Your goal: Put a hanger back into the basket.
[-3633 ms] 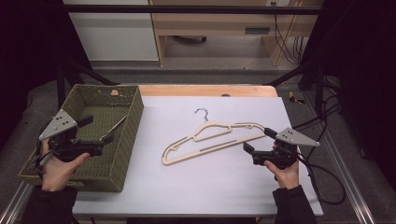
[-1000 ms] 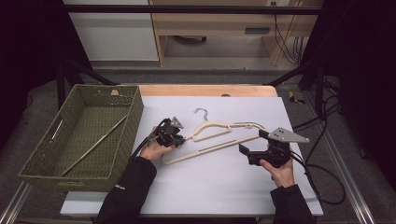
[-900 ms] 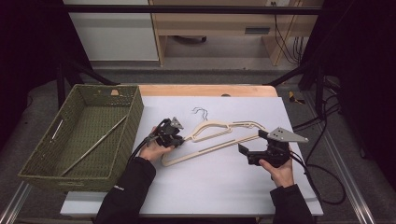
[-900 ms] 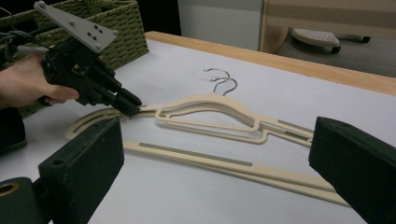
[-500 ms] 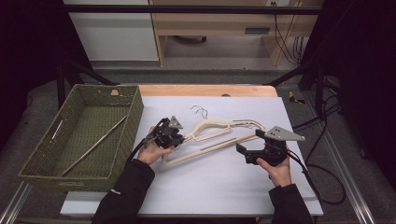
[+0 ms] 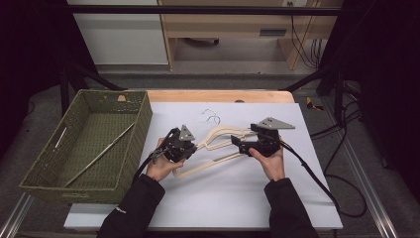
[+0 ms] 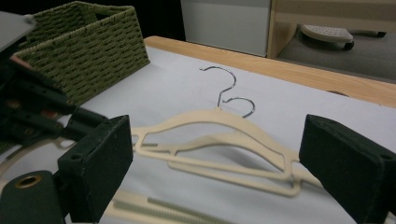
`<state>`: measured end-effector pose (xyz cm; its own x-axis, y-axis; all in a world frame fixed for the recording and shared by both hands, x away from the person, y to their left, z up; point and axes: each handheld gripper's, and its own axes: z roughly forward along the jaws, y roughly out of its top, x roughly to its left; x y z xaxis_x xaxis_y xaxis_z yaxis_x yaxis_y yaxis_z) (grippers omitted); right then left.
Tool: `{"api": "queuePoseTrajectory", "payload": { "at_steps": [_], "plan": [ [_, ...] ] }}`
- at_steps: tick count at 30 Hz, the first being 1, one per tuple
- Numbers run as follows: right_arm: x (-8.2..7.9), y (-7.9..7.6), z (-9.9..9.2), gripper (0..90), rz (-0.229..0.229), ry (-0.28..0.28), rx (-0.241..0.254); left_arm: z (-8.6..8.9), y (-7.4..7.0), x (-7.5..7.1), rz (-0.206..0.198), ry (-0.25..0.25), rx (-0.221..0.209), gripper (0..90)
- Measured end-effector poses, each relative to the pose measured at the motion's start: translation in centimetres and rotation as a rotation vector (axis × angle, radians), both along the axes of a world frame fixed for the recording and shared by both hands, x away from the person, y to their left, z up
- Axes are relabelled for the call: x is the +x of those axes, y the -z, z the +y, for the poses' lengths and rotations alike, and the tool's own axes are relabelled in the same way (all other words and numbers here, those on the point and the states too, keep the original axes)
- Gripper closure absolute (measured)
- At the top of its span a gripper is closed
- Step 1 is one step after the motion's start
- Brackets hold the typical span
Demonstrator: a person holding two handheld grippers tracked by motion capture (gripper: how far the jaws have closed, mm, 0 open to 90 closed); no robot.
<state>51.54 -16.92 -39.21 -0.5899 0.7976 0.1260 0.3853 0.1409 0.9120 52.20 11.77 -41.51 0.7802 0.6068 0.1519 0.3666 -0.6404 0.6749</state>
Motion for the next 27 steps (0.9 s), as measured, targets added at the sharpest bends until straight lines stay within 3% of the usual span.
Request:
{"api": "queuePoseTrajectory", "payload": {
  "at_steps": [9, 18, 27],
  "plan": [
    [3.7, 0.5, 2.7, 13.3, 0.046, 0.006, -0.012, 0.0, -0.9, -1.3, -0.054, 0.003, -0.038, 79.8],
    [6.8, 1.5, 4.2, 22.3, 0.084, 0.024, -0.048, -0.1, -0.8, -1.6, -0.060, -0.004, -0.050, 79.7],
    [8.5, 2.3, 5.3, 28.7, 0.092, 0.059, -0.071, -0.1, -0.5, -1.8, -0.063, -0.006, -0.048, 79.7]
  ]
}}
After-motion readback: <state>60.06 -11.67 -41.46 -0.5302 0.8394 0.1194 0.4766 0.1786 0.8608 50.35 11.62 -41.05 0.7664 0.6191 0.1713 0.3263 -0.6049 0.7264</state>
